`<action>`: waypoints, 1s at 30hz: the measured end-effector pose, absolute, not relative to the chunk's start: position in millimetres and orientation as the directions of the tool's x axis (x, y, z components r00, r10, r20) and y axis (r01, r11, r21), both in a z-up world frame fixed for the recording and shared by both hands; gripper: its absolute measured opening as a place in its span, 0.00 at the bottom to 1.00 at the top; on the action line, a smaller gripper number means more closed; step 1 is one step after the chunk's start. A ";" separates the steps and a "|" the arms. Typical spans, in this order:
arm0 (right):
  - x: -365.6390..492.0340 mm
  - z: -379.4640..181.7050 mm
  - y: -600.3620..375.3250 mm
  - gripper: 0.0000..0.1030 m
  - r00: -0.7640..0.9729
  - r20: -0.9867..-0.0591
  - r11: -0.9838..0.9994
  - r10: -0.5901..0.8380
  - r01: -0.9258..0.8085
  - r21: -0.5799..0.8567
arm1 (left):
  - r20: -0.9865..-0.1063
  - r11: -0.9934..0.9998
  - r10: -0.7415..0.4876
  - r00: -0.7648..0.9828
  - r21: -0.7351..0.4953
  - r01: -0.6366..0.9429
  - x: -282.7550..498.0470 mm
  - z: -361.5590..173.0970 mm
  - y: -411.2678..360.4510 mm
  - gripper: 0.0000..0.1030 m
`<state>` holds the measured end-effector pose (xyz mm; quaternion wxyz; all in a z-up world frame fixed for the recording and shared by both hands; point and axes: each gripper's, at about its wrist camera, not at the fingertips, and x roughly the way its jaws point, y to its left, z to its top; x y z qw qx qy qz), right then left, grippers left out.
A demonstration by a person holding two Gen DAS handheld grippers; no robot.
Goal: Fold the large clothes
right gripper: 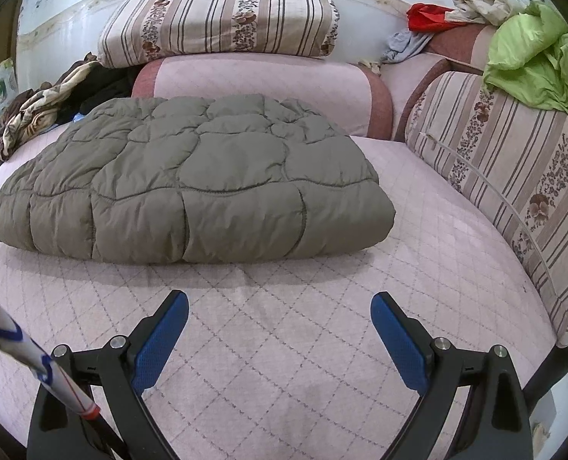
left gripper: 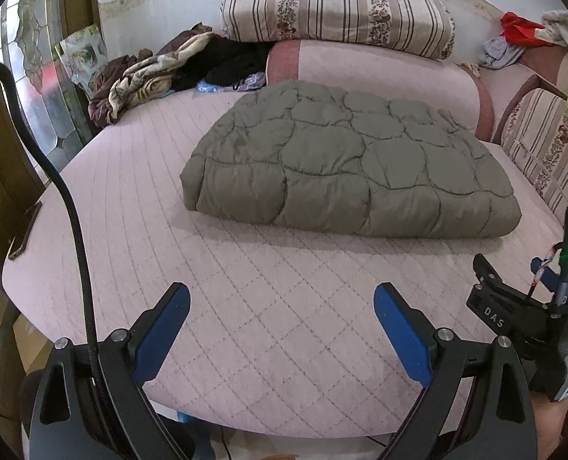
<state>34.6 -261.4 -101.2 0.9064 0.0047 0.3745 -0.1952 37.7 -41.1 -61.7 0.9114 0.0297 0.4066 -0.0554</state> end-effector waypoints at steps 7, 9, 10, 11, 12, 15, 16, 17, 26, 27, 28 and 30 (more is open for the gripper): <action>35.0 -101.6 -257.9 0.95 0.641 -0.678 0.923 -0.359 0.352 -0.156 | -0.757 0.992 -0.087 0.647 -0.007 0.125 40.2 -64.5 -40.1 0.93; 34.4 -101.3 -257.6 0.95 0.642 -0.678 0.923 -0.359 0.352 -0.156 | -0.758 0.992 -0.085 0.646 -0.003 0.126 39.7 -65.8 -40.6 0.93; 34.4 -101.2 -257.5 0.95 0.641 -0.677 0.922 -0.362 0.353 -0.159 | -0.759 0.992 -0.082 0.646 -0.002 0.124 39.7 -65.5 -40.7 0.93; 34.3 -101.1 -257.5 0.95 0.640 -0.677 0.922 -0.363 0.354 -0.160 | -0.761 0.992 -0.078 0.645 0.002 0.122 39.9 -66.1 -40.7 0.93; 34.1 -100.9 -257.7 0.95 0.639 -0.677 0.921 -0.365 0.355 -0.161 | -0.762 0.992 -0.079 0.643 0.001 0.123 40.1 -66.8 -40.4 0.93; 34.0 -101.2 -259.2 0.95 0.635 -0.681 0.920 -0.365 0.359 -0.158 | -0.767 0.992 -0.079 0.637 -0.001 0.123 41.2 -68.9 -40.3 0.93; 34.1 -101.3 -259.3 0.95 0.634 -0.682 0.919 -0.366 0.360 -0.159 | -0.768 0.992 -0.081 0.636 -0.002 0.123 41.1 -69.4 -40.3 0.93; 34.1 -101.3 -259.4 0.95 0.633 -0.682 0.919 -0.367 0.361 -0.160 | -0.769 0.992 -0.082 0.634 -0.005 0.123 41.3 -69.6 -40.1 0.93; 35.1 -104.0 -258.7 0.95 0.625 -0.683 0.916 -0.377 0.359 -0.176 | -0.776 0.993 -0.079 0.626 -0.006 0.117 42.3 -73.9 -36.4 0.93; 34.9 -104.6 -258.1 0.95 0.624 -0.683 0.916 -0.379 0.360 -0.180 | -0.775 0.993 -0.078 0.627 -0.006 0.117 42.0 -74.0 -35.8 0.93; 34.8 -104.8 -257.1 0.95 0.623 -0.683 0.915 -0.382 0.361 -0.182 | -0.774 0.993 -0.077 0.628 -0.006 0.115 41.5 -73.9 -35.3 0.93; 34.8 -105.5 -256.7 0.95 0.621 -0.683 0.914 -0.384 0.360 -0.187 | -0.772 0.994 -0.074 0.632 -0.003 0.113 40.7 -73.1 -34.1 0.93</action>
